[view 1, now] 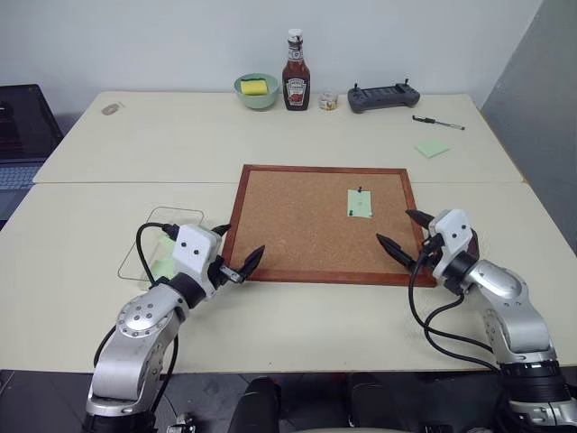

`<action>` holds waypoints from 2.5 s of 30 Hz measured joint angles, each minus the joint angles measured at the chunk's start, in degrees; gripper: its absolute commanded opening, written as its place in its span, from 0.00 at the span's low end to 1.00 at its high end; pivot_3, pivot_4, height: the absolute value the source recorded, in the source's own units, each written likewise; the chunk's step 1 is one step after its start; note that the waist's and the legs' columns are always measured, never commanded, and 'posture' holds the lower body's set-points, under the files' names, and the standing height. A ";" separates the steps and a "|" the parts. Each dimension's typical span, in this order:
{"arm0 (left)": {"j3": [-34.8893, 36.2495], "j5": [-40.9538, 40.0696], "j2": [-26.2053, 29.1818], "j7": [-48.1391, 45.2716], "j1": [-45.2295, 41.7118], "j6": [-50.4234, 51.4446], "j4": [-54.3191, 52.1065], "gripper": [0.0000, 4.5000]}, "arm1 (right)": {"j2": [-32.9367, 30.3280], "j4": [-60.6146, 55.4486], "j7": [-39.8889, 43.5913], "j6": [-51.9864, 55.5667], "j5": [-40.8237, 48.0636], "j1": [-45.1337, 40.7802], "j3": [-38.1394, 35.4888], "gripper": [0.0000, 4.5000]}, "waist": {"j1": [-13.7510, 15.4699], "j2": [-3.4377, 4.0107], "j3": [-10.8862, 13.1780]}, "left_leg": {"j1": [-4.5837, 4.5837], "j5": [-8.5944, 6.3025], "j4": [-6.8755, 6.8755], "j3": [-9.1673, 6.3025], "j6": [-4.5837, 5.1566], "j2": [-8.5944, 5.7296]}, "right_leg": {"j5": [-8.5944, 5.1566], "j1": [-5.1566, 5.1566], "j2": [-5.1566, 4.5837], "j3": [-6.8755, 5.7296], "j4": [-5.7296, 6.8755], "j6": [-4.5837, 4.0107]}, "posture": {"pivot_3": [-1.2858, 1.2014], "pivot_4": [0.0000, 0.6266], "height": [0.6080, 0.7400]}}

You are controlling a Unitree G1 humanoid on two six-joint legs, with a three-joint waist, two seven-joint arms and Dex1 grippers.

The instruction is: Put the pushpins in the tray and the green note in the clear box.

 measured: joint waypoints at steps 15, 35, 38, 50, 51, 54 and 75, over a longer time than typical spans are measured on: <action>-0.54 0.34 0.07 0.07 -0.21 0.48 -0.02 0.99 | 1.03 -0.34 -0.08 1.11 0.01 0.01 0.07 1.00 | 0.00 0.00 0.00 | 0.00 0.00 0.00 0.00 0.00 0.00 | 0.00 0.00 0.00 0.00 0.00 0.00 | 0.52 0.24 1.00; -2.89 0.00 1.27 -5.10 -6.67 -2.10 4.60 0.38 | 1.87 -3.50 -1.40 1.24 0.01 1.60 0.01 1.00 | 0.03 0.00 0.00 | -0.02 0.00 0.00 0.00 0.00 -0.01 | 0.00 0.00 0.00 -0.01 -0.02 0.00 | 0.52 0.24 1.00; -4.00 0.01 1.38 -5.60 -8.72 -2.13 5.13 0.23 | 1.87 -3.93 -1.60 1.25 0.01 2.02 -0.04 1.00 | 0.01 0.00 0.00 | -0.01 0.00 -0.01 0.00 0.00 0.00 | 0.00 -0.01 0.00 -0.01 -0.01 0.00 | 0.52 0.24 1.00; -10.72 2.18 -1.63 -6.85 -19.66 -1.59 15.82 0.00 | 2.04 -4.99 -1.89 1.36 0.09 1.98 -0.08 1.00 | -0.03 0.00 0.00 | -0.02 0.00 0.00 0.00 0.00 -0.01 | 0.00 -0.01 0.01 -0.01 -0.02 0.00 | 0.52 0.24 1.00; -11.11 2.32 -2.25 -7.24 -20.48 -2.27 17.40 0.00 | 2.05 -5.01 -1.97 1.31 0.08 2.02 -0.10 1.00 | -0.06 0.00 0.00 | -0.02 0.00 -0.01 0.00 0.00 0.00 | 0.00 -0.01 0.01 -0.02 -0.01 0.00 | 0.52 0.24 1.00; -13.43 3.59 -5.09 -8.77 -24.27 -5.39 24.96 0.00 | 2.61 -5.13 -2.14 1.05 0.07 1.98 0.05 1.00 | 0.01 0.00 0.00 | -0.03 0.00 0.01 0.00 0.00 -0.02 | 0.00 -0.01 0.01 -0.03 -0.01 0.01 | 0.52 0.24 1.00; -16.48 8.80 -12.49 -15.50 -32.78 -16.54 49.17 0.00 | 4.09 -1.61 -5.36 10.29 -0.46 -8.83 2.78 1.00 | 0.07 0.09 -0.05 | 0.07 0.00 0.06 -0.04 0.00 -0.08 | 0.01 0.11 -0.02 -0.04 0.00 0.01 | 0.52 0.24 1.00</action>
